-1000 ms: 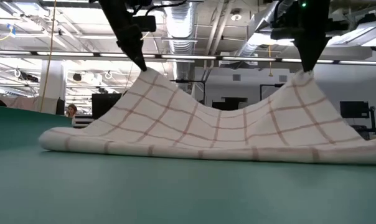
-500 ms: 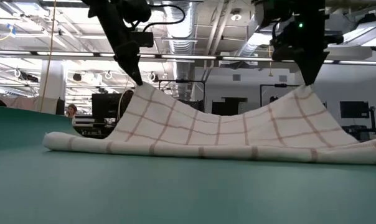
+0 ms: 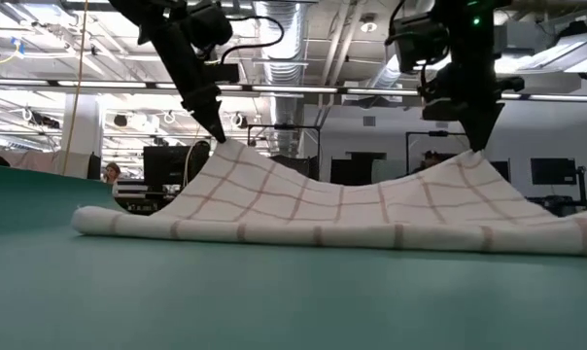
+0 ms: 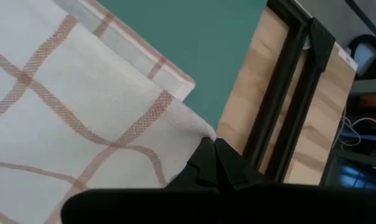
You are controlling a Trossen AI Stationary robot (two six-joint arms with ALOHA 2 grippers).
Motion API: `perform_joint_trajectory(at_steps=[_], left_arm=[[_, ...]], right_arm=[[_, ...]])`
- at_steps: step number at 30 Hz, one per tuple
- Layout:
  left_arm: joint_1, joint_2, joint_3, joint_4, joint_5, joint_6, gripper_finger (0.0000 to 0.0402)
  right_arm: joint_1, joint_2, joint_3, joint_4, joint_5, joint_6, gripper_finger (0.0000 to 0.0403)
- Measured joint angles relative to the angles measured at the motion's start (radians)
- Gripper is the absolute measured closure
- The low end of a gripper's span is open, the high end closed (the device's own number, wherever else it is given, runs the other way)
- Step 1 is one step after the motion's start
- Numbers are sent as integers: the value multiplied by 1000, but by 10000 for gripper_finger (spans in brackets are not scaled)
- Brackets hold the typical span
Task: Roll towel
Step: Roll the white towel
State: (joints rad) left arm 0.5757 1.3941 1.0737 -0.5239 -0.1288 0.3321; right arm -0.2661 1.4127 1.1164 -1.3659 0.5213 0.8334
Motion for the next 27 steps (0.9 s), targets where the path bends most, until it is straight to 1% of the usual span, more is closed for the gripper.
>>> perform_joint_trajectory(at_steps=[2, 8, 17, 21, 27], left_arm=[[13, 0, -5, 3, 26, 2, 397], [29, 0, -24, 31, 17, 18, 397], [48, 4, -50, 110, 20, 60, 397], [57, 40, -50, 144, 28, 68, 397], [57, 143, -50, 191, 53, 64, 397]], right_arm=[[-13, 0, 0, 11, -3, -21, 403], [-41, 5, 0, 88, -3, -83, 403], [-91, 81, 0, 56, 0, -110, 403], [-104, 124, 0, 72, 1, -137, 403], [-106, 184, 0, 73, 24, -138, 403]])
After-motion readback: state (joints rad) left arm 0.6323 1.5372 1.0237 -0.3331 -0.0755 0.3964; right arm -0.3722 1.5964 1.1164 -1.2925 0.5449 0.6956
